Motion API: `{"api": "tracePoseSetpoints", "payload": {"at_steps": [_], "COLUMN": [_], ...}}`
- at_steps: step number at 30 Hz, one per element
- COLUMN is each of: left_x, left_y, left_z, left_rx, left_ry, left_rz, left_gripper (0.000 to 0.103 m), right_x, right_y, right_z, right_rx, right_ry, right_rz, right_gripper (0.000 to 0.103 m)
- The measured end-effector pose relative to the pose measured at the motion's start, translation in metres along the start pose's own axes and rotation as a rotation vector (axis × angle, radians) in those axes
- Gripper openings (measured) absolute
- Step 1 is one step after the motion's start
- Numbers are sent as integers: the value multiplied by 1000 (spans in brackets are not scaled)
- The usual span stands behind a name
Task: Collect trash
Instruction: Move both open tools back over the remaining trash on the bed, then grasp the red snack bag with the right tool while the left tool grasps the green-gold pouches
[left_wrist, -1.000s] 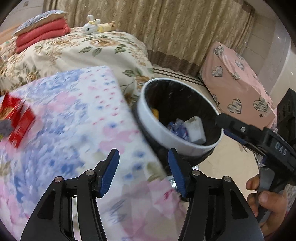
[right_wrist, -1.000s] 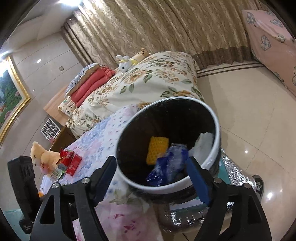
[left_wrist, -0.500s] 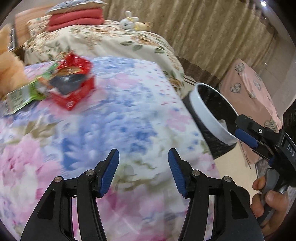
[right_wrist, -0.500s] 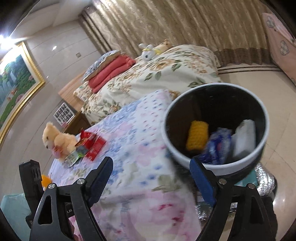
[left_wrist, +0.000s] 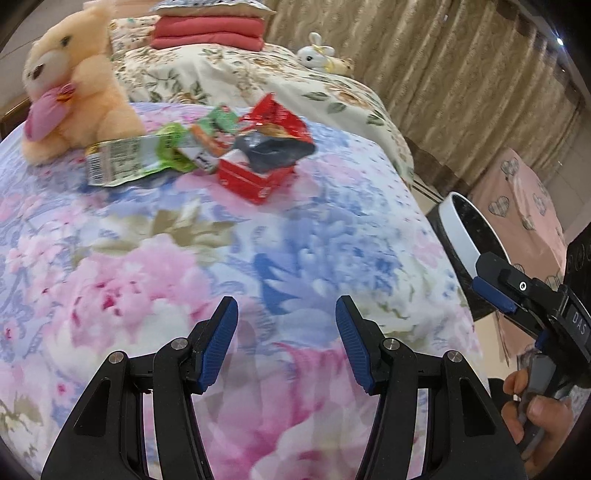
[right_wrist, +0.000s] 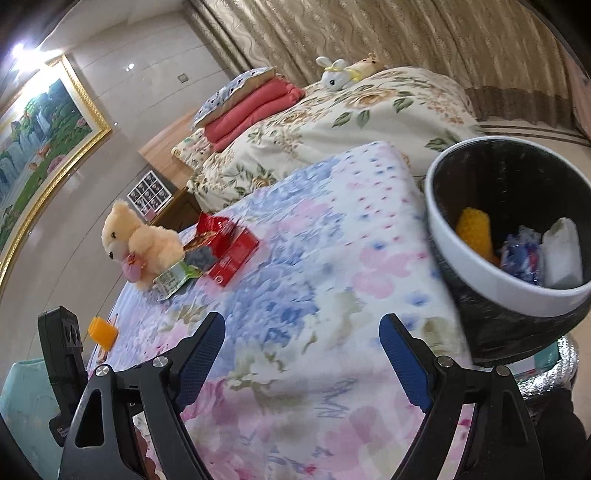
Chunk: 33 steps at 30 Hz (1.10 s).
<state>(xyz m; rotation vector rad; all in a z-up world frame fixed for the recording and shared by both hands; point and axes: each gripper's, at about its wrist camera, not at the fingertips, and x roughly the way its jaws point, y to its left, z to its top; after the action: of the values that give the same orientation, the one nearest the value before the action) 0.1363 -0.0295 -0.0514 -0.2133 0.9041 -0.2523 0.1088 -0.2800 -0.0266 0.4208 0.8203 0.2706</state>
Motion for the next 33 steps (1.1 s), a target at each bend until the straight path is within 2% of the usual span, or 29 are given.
{"api": "tracePoseSetpoints", "payload": {"at_steps": [16, 33], "left_x": [-3, 2], "left_y": [45, 97], "left_z": [-1, 28], "left_rx": [-64, -93], "left_ry": [-7, -32], "left_rz": [54, 123], "left_gripper": [58, 60], "right_x": [43, 85], "right_y": [36, 64], "right_z": [-11, -2], "right_rx": [-6, -2], "right_ry": [89, 109], "right_rz": [66, 96], "right_gripper": [87, 87]}}
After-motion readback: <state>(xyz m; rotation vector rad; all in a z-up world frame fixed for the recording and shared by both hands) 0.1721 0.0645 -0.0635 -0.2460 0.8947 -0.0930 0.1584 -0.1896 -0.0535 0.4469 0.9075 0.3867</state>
